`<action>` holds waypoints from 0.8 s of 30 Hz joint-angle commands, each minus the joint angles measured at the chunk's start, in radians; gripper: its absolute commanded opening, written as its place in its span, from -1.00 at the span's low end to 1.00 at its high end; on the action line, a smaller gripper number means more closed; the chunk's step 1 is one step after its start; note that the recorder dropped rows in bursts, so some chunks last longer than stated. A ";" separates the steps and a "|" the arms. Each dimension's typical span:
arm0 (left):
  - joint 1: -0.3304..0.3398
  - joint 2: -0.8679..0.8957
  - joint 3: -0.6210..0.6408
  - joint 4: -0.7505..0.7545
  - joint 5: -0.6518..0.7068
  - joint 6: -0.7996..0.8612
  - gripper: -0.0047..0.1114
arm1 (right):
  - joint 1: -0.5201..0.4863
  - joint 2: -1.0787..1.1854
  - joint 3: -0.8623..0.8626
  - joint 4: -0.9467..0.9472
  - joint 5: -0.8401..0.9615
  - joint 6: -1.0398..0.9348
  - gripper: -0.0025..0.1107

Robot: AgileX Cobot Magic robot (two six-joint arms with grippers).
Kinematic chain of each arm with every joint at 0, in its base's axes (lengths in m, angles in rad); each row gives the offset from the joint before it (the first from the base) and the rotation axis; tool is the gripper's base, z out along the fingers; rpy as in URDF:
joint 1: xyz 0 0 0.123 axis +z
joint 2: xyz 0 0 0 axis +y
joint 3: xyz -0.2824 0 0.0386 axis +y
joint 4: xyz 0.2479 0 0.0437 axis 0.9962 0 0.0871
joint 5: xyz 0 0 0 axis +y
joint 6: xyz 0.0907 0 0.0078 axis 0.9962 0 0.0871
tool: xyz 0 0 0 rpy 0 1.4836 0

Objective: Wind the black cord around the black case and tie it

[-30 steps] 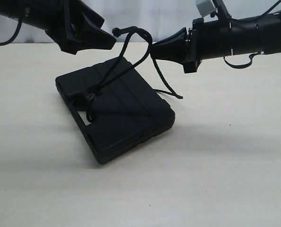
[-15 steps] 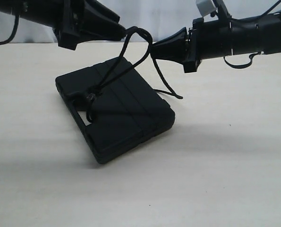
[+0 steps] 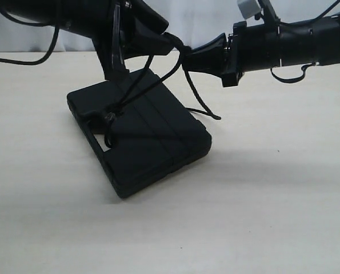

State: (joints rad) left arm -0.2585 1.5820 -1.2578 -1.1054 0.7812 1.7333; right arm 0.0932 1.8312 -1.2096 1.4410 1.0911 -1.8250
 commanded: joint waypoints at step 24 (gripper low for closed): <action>-0.010 0.067 -0.001 -0.119 -0.027 0.211 -0.71 | 0.002 -0.008 -0.006 0.012 0.017 0.035 -0.88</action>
State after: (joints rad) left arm -0.2665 1.6466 -1.2578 -1.2055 0.7322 1.9413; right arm 0.0932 1.8312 -1.2096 1.4410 1.0935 -1.7955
